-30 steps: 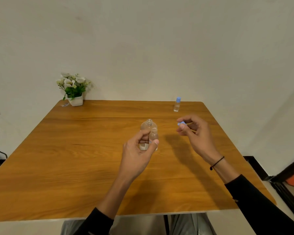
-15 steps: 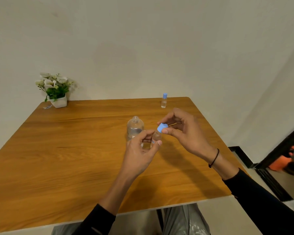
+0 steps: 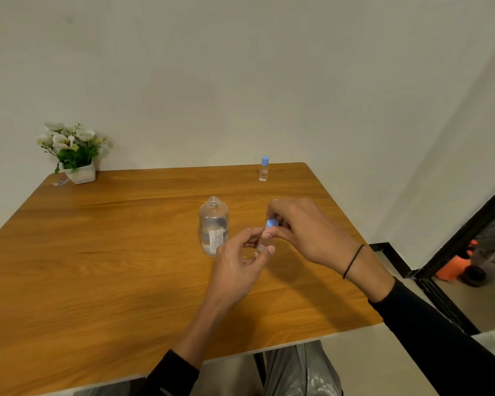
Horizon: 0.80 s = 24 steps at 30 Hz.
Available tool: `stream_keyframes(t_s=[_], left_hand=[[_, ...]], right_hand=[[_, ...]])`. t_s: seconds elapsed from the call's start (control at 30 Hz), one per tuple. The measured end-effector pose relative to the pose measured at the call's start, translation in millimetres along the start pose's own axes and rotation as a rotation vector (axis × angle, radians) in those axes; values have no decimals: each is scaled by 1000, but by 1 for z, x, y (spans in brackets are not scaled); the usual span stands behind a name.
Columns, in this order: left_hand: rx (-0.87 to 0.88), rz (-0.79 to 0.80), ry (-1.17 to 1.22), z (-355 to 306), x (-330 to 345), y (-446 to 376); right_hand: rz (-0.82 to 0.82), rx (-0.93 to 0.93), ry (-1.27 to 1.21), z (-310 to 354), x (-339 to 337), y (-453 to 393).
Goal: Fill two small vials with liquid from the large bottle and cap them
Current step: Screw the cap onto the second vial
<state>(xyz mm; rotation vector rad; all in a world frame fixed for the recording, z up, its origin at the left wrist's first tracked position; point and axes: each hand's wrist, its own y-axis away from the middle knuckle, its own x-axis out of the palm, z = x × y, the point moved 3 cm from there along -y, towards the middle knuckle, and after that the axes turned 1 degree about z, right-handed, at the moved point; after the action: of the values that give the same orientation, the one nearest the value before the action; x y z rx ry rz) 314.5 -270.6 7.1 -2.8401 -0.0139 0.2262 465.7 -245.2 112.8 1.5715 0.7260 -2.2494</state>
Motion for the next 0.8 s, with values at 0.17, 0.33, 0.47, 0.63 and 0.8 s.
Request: stream_keyframes(t_s=[0.17, 0.33, 0.47, 0.63, 0.8], left_hand=[[-31, 18, 2, 6, 7, -1], [-6, 33, 15, 4, 10, -3], [-10, 50, 22, 9, 9, -4], [9, 69, 26, 4, 11, -2], [-9, 30, 32, 5, 11, -2]], right_hand=[[102, -45, 22, -3, 6, 5], [147, -83, 91, -3, 10, 10], [196, -10, 129, 0, 8, 9], [159, 108, 387, -6, 5, 10], [217, 15, -12, -9, -2, 14]])
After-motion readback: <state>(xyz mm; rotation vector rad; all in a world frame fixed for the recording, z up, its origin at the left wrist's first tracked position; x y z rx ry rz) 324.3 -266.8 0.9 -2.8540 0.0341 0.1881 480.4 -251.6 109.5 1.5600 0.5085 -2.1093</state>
